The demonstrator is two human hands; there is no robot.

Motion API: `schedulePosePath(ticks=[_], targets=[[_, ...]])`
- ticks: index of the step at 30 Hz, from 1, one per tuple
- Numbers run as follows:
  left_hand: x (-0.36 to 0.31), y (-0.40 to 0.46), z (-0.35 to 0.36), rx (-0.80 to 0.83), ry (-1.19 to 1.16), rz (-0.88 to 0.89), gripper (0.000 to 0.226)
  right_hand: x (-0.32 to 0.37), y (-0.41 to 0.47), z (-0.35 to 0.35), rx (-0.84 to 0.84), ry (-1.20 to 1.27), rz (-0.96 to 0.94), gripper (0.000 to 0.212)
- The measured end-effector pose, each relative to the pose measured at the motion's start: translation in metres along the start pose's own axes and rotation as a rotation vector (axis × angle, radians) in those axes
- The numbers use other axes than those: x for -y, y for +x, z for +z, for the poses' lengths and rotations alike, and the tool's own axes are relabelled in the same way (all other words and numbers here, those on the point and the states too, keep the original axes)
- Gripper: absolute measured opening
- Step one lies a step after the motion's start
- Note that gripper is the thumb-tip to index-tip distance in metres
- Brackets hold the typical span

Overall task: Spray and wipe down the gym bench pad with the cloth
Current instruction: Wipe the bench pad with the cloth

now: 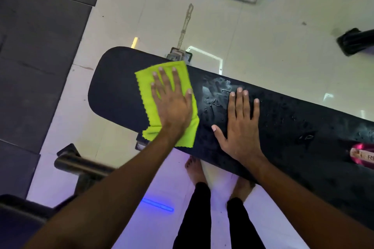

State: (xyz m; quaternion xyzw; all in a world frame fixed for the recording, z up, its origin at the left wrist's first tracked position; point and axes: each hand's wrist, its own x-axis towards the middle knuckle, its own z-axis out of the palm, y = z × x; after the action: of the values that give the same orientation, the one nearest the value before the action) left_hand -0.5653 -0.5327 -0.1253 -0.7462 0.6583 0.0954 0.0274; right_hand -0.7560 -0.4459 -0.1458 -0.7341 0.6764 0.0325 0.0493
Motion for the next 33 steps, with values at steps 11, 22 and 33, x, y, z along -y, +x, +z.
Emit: schedulePosePath(ticks=[11, 22, 33], targets=[[-0.004, -0.015, 0.008, -0.078, -0.024, 0.004, 0.067, -0.059, -0.035, -0.002, -0.002, 0.109, 0.039, 0.094], [-0.038, -0.002, 0.021, -0.028, 0.002, 0.442, 0.065, -0.083, -0.056, 0.005, -0.021, 0.154, 0.049, 0.093], [-0.082, -0.107, 0.041, -0.001, -0.071, 0.151, 0.070, -0.091, -0.080, 0.012, -0.028, 0.113, 0.053, 0.094]])
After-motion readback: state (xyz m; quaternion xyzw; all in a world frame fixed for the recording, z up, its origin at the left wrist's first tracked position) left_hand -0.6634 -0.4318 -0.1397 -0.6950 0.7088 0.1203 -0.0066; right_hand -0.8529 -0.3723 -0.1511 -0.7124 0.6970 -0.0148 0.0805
